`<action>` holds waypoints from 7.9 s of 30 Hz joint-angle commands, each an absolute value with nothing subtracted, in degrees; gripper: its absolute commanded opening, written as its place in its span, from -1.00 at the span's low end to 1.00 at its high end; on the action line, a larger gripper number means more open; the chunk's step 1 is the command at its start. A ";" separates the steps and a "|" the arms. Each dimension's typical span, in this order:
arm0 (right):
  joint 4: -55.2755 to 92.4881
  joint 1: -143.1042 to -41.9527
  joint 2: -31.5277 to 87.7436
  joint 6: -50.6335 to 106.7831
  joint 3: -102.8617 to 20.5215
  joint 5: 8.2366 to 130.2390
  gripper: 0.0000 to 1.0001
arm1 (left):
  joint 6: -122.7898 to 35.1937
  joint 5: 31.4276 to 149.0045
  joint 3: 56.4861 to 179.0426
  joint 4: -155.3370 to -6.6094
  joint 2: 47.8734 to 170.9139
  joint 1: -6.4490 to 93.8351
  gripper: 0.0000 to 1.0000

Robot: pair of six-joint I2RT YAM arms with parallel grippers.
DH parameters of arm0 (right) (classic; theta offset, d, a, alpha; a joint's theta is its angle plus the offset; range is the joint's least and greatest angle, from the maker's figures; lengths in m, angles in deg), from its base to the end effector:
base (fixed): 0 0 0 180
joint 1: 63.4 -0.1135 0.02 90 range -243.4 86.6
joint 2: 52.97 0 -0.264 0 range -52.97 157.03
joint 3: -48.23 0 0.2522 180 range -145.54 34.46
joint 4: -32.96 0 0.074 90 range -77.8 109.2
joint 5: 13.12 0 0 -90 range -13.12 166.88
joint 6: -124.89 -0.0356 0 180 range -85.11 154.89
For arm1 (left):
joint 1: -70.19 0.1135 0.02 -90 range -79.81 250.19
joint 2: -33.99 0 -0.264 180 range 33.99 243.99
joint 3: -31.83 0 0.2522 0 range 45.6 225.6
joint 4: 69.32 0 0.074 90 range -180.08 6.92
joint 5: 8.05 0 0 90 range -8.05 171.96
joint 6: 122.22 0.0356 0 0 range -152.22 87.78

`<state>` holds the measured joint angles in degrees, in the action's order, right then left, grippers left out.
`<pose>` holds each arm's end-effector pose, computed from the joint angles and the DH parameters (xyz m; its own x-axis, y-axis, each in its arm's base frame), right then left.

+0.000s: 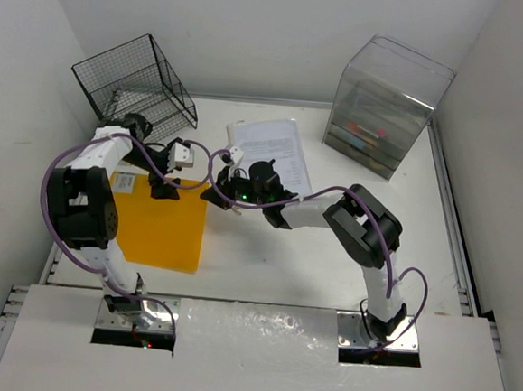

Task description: Organize the desk

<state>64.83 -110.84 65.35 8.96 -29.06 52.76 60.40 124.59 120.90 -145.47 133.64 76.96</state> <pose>0.2873 0.3344 0.1634 -0.5101 0.0345 -0.8594 -0.8029 0.3392 0.4902 0.3185 0.0135 0.2274 -0.0030 0.7397 -0.6730 0.9926 0.0840 0.0879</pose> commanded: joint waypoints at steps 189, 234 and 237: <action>64.64 -95.04 25.87 21.09 3.08 52.00 0.98 | -28.61 130.55 151.51 -73.49 132.16 90.93 -1.00; 62.97 -95.04 22.61 20.91 5.37 51.30 0.98 | -4.02 141.63 135.95 -99.59 137.44 86.89 -1.00; 62.27 -95.04 22.00 21.35 5.20 51.30 0.98 | -0.41 143.38 134.81 -102.93 137.00 86.89 -1.00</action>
